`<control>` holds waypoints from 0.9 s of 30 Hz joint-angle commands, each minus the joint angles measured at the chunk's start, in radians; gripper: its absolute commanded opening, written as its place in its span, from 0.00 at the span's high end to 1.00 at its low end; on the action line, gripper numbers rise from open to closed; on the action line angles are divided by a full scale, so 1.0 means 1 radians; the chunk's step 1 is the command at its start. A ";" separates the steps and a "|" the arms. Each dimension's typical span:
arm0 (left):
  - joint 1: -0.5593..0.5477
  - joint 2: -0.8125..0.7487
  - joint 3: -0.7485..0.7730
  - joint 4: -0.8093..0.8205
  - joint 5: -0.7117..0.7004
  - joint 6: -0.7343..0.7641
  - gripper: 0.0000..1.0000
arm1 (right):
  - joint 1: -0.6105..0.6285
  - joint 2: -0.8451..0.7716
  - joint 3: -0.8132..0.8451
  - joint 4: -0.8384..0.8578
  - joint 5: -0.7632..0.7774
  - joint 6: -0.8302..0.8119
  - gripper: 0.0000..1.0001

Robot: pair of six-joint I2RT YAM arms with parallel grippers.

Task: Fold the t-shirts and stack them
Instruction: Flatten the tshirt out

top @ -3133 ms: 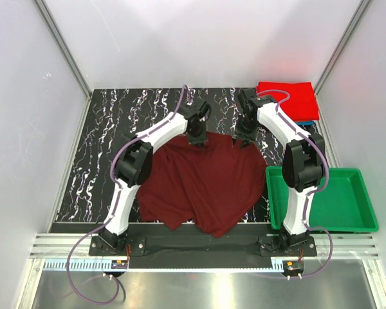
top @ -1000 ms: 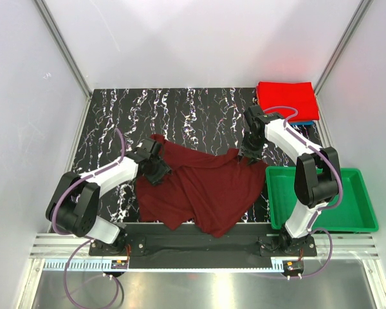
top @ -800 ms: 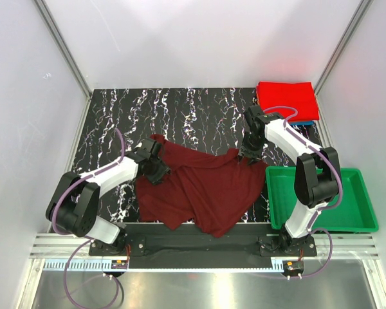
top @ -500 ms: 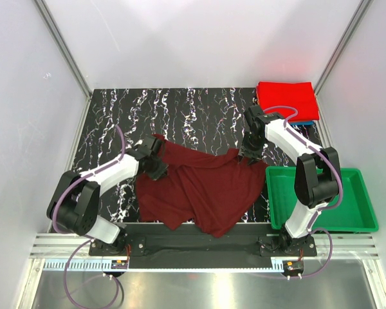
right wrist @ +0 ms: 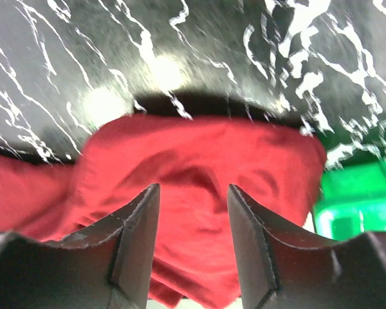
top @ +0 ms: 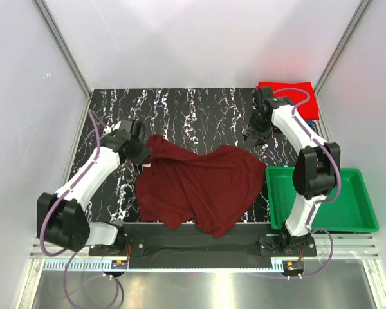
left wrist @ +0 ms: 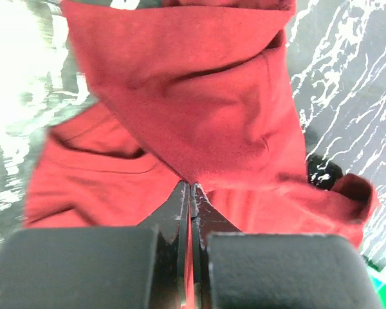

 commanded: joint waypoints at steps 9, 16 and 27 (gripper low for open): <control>0.122 -0.140 0.029 -0.151 -0.105 0.165 1.00 | 0.005 0.220 0.155 0.021 -0.214 -0.107 0.35; 0.126 -0.143 -0.038 -0.148 -0.058 0.141 1.00 | 0.035 0.273 0.126 0.104 -0.349 -0.174 0.34; 0.131 -0.072 0.001 -0.125 -0.061 0.146 1.00 | 0.088 0.389 0.155 0.145 -0.405 -0.370 0.33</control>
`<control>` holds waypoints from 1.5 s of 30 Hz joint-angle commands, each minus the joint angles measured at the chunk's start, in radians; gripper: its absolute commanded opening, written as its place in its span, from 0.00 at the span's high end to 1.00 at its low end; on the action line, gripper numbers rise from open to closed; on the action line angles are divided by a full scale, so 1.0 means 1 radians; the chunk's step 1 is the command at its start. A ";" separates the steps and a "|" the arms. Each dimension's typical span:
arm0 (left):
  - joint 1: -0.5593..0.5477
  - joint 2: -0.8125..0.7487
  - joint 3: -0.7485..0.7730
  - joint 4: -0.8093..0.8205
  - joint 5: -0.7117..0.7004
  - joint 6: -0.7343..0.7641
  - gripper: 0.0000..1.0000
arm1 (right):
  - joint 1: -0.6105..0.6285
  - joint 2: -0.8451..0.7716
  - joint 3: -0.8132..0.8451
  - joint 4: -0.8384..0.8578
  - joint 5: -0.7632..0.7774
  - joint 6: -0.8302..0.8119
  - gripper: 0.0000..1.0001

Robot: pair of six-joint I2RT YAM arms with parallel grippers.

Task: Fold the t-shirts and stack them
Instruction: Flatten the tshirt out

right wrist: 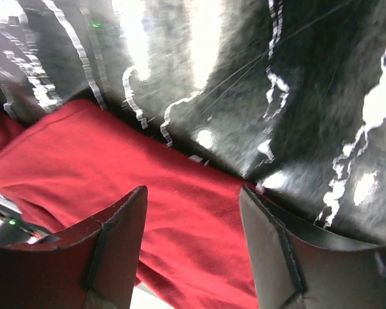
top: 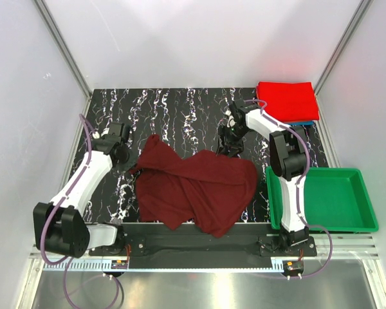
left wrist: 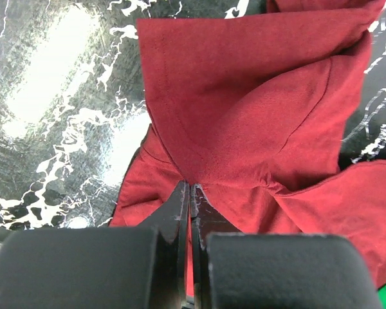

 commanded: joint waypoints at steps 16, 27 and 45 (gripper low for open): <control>0.007 0.138 0.109 0.056 -0.009 0.006 1.00 | -0.003 0.091 0.216 0.028 -0.095 -0.145 0.40; 0.008 0.134 0.101 0.050 -0.018 0.026 1.00 | 0.007 0.152 0.201 0.047 -0.189 -0.178 0.37; 0.031 0.250 0.351 0.070 -0.017 -0.001 1.00 | 0.029 0.081 0.528 -0.062 0.178 -0.114 1.00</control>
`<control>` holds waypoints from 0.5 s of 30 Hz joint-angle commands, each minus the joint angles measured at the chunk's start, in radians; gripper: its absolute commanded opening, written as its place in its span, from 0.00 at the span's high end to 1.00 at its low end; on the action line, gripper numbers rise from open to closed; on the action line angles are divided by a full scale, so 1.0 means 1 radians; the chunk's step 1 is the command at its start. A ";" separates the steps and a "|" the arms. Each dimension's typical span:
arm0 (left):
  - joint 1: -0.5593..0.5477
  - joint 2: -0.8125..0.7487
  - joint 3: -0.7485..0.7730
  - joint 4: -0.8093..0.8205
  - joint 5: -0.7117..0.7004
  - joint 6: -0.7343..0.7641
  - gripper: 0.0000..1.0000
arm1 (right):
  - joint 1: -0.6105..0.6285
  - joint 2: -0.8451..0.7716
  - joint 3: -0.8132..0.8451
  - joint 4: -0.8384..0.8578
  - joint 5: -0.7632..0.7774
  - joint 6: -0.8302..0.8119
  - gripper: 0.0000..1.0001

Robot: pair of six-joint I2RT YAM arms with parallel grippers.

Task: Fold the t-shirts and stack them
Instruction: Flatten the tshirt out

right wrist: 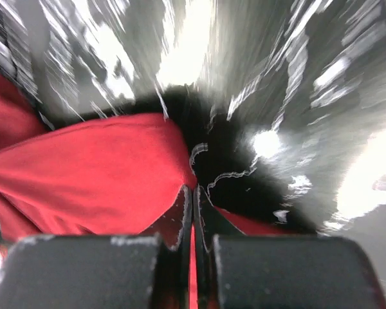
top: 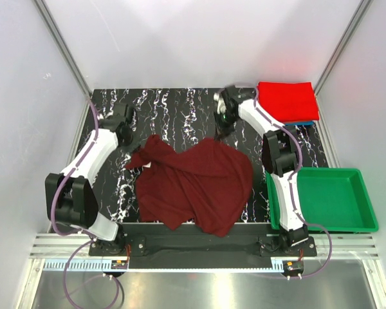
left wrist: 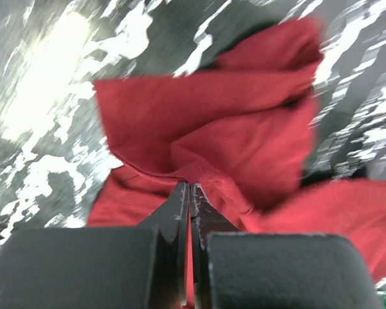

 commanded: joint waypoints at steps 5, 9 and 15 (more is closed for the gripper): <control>0.011 -0.027 0.225 0.004 -0.036 0.006 1.00 | 0.036 -0.201 0.269 -0.081 0.387 0.088 1.00; 0.011 -0.122 -0.007 0.034 -0.016 0.020 1.00 | 0.114 -0.436 -0.264 0.070 0.461 0.127 1.00; 0.011 -0.267 -0.306 0.070 0.058 0.037 1.00 | 0.216 -0.674 -0.773 0.163 0.443 0.302 0.90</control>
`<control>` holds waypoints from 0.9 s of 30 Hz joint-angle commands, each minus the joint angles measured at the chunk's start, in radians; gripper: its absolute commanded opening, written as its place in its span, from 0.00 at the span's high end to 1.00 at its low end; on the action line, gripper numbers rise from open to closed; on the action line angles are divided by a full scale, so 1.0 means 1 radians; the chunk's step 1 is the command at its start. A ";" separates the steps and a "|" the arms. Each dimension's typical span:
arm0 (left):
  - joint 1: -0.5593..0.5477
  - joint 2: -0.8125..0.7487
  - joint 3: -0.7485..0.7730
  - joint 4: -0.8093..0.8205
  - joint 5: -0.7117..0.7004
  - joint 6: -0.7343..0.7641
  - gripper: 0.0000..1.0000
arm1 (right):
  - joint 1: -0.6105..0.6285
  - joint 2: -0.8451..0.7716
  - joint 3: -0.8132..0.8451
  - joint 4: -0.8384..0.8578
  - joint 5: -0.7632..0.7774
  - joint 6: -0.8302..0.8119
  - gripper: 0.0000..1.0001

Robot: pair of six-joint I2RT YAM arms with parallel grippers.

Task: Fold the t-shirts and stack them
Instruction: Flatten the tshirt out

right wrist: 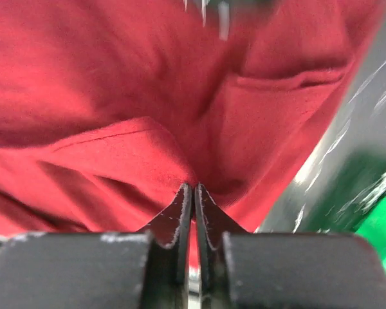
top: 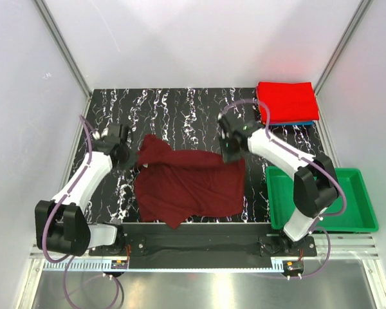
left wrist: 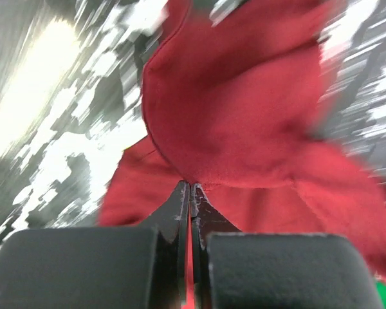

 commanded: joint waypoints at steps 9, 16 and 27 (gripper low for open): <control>0.005 -0.183 -0.257 -0.008 0.069 0.059 1.00 | 0.027 -0.204 -0.158 -0.060 0.085 0.331 0.51; 0.005 -0.188 -0.266 0.019 0.086 0.070 1.00 | 0.012 0.016 0.038 -0.235 0.306 0.458 0.53; 0.005 -0.191 -0.258 0.032 0.101 0.078 1.00 | -0.072 0.234 0.247 -0.393 0.307 0.483 0.50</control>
